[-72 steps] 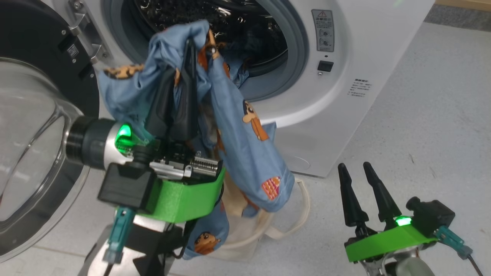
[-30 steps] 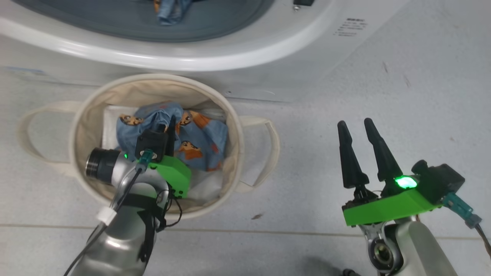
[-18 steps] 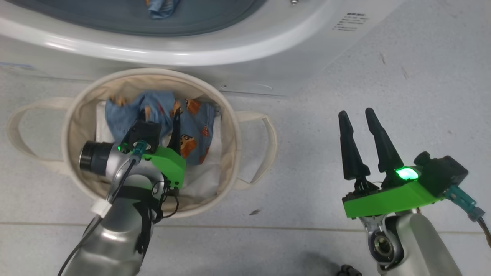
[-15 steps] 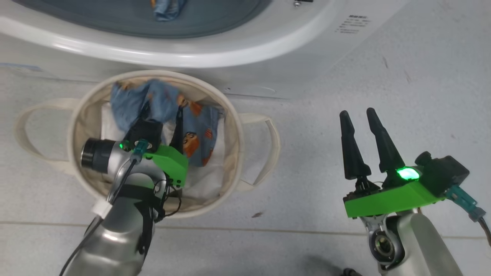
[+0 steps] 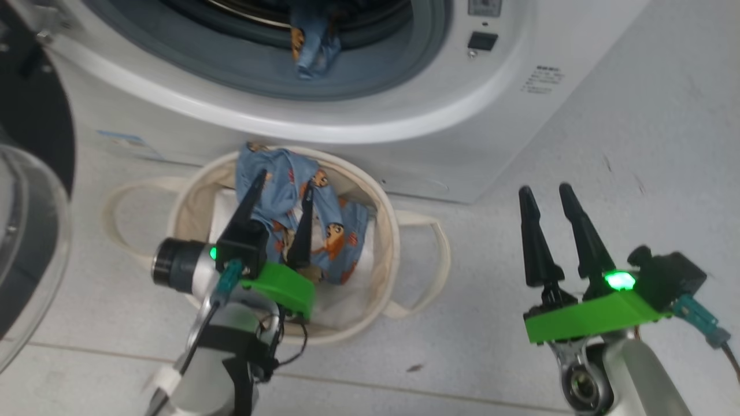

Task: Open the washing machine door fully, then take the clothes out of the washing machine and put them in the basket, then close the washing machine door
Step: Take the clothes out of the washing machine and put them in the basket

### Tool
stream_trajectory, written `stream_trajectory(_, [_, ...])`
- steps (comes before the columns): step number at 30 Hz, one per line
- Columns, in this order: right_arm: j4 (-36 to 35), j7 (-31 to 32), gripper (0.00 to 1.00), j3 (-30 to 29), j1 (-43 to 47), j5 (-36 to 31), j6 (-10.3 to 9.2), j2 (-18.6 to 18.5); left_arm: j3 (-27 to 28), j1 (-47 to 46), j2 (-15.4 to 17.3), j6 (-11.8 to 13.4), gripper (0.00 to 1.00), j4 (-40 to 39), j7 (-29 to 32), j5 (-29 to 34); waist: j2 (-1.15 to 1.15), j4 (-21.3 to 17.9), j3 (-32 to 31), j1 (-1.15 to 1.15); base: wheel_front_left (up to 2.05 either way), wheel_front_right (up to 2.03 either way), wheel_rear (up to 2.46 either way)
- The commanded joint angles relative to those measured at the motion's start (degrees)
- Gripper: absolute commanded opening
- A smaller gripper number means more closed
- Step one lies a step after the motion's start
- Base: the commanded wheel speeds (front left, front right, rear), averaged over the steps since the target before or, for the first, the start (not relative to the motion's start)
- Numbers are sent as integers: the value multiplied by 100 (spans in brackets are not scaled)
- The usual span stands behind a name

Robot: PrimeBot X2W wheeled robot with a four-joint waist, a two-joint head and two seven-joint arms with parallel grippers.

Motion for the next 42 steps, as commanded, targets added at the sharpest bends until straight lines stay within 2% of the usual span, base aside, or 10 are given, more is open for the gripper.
stream_trajectory(1, [-137, -70, 100, 87, 151, -59, 43, -25, 99, 159, 41, -5, 100, -390, -27, -88, 0, 203, -289, 0, 0, 0, 0])
stream_trajectory(7, [-139, -70, 100, -4, 366, -136, 43, -25, 3, 702, 39, 45, 100, -1441, -27, -329, 0, 398, -742, 0, 0, 0, 0])
stream_trajectory(12, [-483, -70, 100, 171, 541, -172, 43, -25, -98, 1047, 39, 75, 100, -2091, -27, -386, 0, 473, -995, 0, 0, 0, 0])
stream_trajectory(14, [-586, -70, 100, 202, 626, -201, 43, -25, -145, 1167, 39, 78, 100, -2303, -27, -340, 0, 476, -1089, 0, 0, 0, 0])
stream_trajectory(17, [-693, -70, 100, 212, 754, -249, 43, -25, -255, 1318, 39, 189, 100, -2496, -27, 95, 0, 478, -1191, 0, 0, 0, 0])
stream_trajectory(20, [-796, -70, 100, 162, 849, -386, 43, -25, -314, 1489, 39, 275, 100, -2649, -27, 180, 0, 471, -1254, 0, 0, 0, 0])
stream_trajectory(25, [-886, -70, 100, 115, 1033, -512, 43, -25, -173, 1742, 38, 420, 100, -2626, -27, 188, 0, 409, -1351, 0, 0, 0, 0])
stream_trajectory(42, [-531, -70, 100, -189, 1336, -391, 43, -25, 93, 1968, 38, 511, 100, -1589, -27, -471, 0, 311, -1555, 0, 0, 0, 0])
